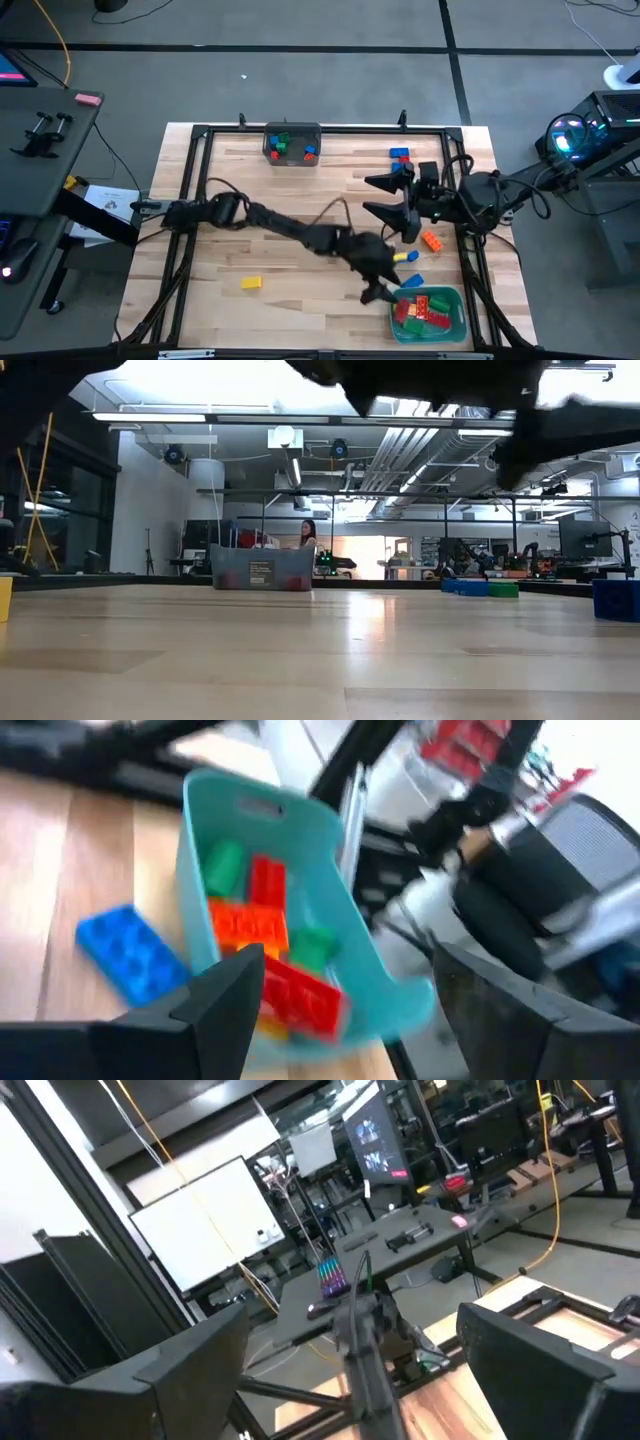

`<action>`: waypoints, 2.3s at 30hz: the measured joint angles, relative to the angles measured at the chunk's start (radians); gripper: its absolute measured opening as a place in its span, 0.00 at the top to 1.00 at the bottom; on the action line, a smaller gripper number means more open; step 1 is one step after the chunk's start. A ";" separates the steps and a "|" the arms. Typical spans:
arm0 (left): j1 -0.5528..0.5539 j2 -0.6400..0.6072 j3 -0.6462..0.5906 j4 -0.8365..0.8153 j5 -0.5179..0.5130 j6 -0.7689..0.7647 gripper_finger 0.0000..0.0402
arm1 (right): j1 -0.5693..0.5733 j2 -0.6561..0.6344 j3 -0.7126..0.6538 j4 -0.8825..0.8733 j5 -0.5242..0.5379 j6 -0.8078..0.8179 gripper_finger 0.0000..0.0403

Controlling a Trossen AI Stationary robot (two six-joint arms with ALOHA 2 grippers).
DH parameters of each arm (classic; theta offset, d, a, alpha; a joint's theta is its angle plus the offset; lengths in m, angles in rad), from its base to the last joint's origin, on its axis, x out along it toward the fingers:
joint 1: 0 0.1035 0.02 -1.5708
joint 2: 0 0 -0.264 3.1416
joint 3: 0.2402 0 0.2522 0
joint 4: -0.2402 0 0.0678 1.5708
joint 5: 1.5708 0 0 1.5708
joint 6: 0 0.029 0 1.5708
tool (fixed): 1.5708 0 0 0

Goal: Sort blocks by size
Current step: Put the orange game piece into the black bin

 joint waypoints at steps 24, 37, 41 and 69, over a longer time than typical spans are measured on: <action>0.045 -1.178 -1.416 0.592 -0.635 -0.267 0.39 | -0.322 -0.084 -0.303 -1.051 -0.454 0.593 0.12; 0.033 -1.264 -1.450 0.593 -0.722 -0.220 0.39 | -0.234 -0.069 -0.594 -1.144 -0.613 0.908 0.12; 0.032 -1.265 -1.450 0.589 -0.724 -0.219 0.39 | -0.233 -0.011 -0.592 -1.144 -0.610 0.909 0.12; 0.032 -1.282 -1.450 0.635 -0.647 -0.272 0.39 | -0.237 0.307 -0.552 -0.872 -0.587 0.832 0.12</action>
